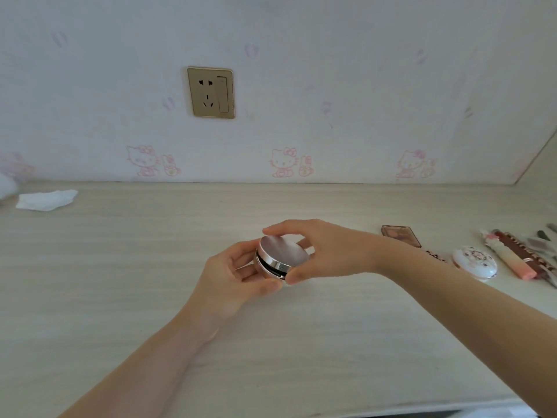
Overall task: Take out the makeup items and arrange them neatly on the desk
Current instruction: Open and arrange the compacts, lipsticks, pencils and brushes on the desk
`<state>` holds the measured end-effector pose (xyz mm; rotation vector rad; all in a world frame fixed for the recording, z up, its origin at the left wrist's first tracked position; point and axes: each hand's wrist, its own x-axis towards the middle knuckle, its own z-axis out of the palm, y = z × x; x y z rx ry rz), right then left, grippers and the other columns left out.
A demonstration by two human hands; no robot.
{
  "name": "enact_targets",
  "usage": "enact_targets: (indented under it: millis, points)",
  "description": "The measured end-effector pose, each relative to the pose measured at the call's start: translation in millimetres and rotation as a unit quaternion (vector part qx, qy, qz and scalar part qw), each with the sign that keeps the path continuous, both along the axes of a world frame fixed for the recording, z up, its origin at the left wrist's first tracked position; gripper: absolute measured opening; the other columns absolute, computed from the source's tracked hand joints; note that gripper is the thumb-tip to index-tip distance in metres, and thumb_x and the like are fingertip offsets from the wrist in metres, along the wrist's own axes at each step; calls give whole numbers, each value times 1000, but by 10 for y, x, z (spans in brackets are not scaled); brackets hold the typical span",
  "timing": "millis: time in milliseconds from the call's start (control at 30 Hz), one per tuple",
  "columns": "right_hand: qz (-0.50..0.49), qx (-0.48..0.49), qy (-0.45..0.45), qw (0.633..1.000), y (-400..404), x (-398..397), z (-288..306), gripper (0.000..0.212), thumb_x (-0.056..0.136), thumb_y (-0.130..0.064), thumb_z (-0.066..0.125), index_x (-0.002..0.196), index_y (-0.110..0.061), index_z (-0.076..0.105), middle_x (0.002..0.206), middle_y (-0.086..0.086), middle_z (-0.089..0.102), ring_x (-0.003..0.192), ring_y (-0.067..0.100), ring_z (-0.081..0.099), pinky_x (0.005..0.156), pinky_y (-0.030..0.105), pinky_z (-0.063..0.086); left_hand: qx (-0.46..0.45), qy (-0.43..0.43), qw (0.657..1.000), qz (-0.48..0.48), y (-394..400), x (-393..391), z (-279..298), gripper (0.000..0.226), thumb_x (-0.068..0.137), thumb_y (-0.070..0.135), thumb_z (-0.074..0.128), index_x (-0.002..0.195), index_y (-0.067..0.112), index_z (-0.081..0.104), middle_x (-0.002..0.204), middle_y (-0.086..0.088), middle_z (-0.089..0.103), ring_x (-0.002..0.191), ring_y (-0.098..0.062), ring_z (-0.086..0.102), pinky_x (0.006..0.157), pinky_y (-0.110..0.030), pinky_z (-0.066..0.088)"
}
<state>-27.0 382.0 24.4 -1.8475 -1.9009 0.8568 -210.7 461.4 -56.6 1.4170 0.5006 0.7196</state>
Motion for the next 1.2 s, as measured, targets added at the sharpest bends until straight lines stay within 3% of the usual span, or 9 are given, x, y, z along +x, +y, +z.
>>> enact_targets:
  millis: [67, 200, 467, 700, 833, 900, 1000, 1133, 1200]
  points:
    - [-7, -13, 44, 999, 17, -1, -43, 77, 74, -23, 78, 140, -37, 39, 136, -25, 42, 100, -23, 46, 80, 4, 39, 1, 1, 1000, -4, 1, -3, -4, 67, 56, 0, 83, 118, 13, 61, 109, -6, 72, 97, -24, 70, 74, -23, 54]
    - [-39, -24, 129, 991, 35, 13, -94, 79, 71, -18, 80, 138, -37, 44, 133, -23, 49, 118, -1, 52, 96, 22, 45, 4, 1, 1000, -5, -4, -9, -6, 65, 58, 1, 83, 118, 14, 62, 108, -6, 72, 99, -23, 69, 76, -21, 54]
    - [-73, 20, 208, 975, 32, 14, -173, 70, 63, -22, 78, 129, -31, 57, 124, -17, 61, 118, 1, 54, 101, 30, 45, 2, -4, 1000, -4, -10, -18, 8, 61, 61, 4, 83, 117, 17, 63, 109, -3, 72, 100, -21, 69, 75, -19, 53]
    - [-67, 26, 355, 932, 64, 46, -243, 45, 83, -21, 63, 128, -15, 60, 124, 3, 65, 120, 17, 58, 106, 37, 39, 0, -17, 1000, 11, 3, -14, 0, 65, 62, 7, 85, 120, 21, 62, 112, 0, 71, 102, -18, 68, 77, -18, 53]
    - [-79, 74, 323, 940, 95, 23, -244, 31, 94, -26, 56, 123, -22, 64, 122, 9, 65, 118, 18, 59, 107, 42, 41, 47, 2, 998, 48, -20, 2, 8, 63, 64, 2, 85, 120, 19, 62, 109, 6, 72, 103, -12, 68, 82, -21, 54]
    - [-100, 101, 279, 950, 120, 23, -240, 26, 94, -26, 58, 119, -26, 66, 118, 9, 64, 114, 17, 61, 105, 41, 44, 131, 58, 985, 93, -41, 4, 19, 59, 65, 16, 87, 118, 25, 63, 109, 16, 70, 104, -3, 65, 90, -21, 50]
    - [-102, 110, 242, 959, 162, 11, -207, 23, 91, -25, 63, 113, -27, 68, 112, -1, 64, 108, 12, 62, 98, 31, 48, 287, 166, 930, 158, -62, 0, 57, 57, 64, 45, 83, 116, 39, 60, 108, 34, 59, 110, 17, 47, 90, -1, 33]
    - [-95, 99, 196, 971, 239, -11, -196, 24, 88, -26, 66, 112, -27, 68, 110, -12, 62, 101, 0, 62, 89, 21, 48, 350, 221, 899, 146, 1, -21, 57, 58, 66, 49, 79, 120, 39, 58, 110, 34, 53, 122, 4, 34, 87, 2, 25]
    - [-98, 104, 181, 973, 282, -18, -208, 22, 89, -28, 65, 111, -28, 68, 113, -10, 62, 103, 0, 61, 92, 23, 48, 351, 223, 899, 140, 49, -43, 38, 61, 66, 44, 81, 122, 39, 57, 102, 49, 47, 125, 3, 29, 86, 2, 23]
